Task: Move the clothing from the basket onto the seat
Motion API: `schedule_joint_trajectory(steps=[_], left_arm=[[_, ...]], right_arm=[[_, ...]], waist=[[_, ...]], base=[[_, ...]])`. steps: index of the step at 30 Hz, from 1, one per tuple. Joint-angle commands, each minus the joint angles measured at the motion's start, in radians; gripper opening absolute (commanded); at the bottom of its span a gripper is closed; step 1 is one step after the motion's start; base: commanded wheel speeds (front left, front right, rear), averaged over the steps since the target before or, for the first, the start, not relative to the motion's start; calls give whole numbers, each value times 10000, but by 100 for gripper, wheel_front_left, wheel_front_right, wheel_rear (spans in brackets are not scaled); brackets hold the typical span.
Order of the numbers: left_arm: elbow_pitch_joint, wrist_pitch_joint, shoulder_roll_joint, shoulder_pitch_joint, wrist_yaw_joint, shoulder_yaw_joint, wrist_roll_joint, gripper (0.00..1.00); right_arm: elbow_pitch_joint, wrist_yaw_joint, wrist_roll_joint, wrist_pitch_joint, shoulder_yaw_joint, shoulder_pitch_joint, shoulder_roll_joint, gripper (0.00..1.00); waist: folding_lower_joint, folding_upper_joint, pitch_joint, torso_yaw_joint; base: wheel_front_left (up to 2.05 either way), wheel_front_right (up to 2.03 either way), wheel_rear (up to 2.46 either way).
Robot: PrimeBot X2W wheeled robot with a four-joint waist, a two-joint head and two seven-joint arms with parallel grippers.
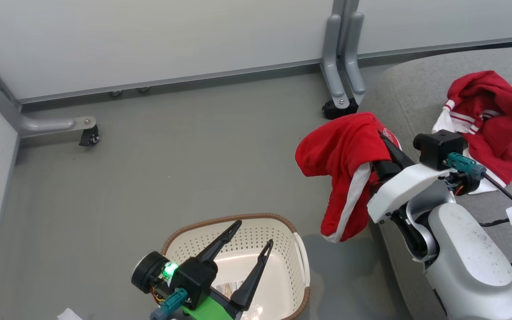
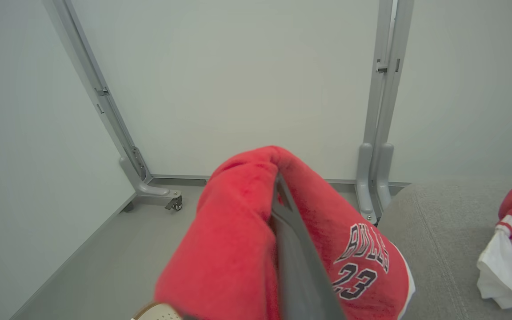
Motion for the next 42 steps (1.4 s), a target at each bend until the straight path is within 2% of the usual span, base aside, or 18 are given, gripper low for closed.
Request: schedule_joint_trajectory(steps=[1, 15, 25, 33, 42], left_arm=[[54, 10, 14, -63, -67, -1, 11, 100], [-105, 74, 387, -748, -122, 22, 283, 100], [-801, 450, 801, -1172, -76, 44, 553, 100], [-1400, 797, 1064, -1744, -166, 56, 807, 100], [-2307, 1162, 1527, -2867, -421, 188, 1260, 100]], right_arm=[[55, 0, -85, 2, -160, 85, -46, 0], [436, 0, -196, -102, -1745, 8, 109, 0], [548, 0, -100, -424, -2928, -646, 98, 0], [493, 0, -48, -401, -4157, -1934, -289, 0], [744, 0, 134, -254, -5857, -4309, -1185, 0]], waist=[[0, -1, 315, -693], [0, -1, 1393, -3103], [0, -1, 2254, -4169], [0, -1, 3048, -4087], [0, -1, 4858, -2989]], base=[[0, 0, 0], [0, 0, 0], [0, 0, 0], [0, 0, 0], [0, 0, 0]])
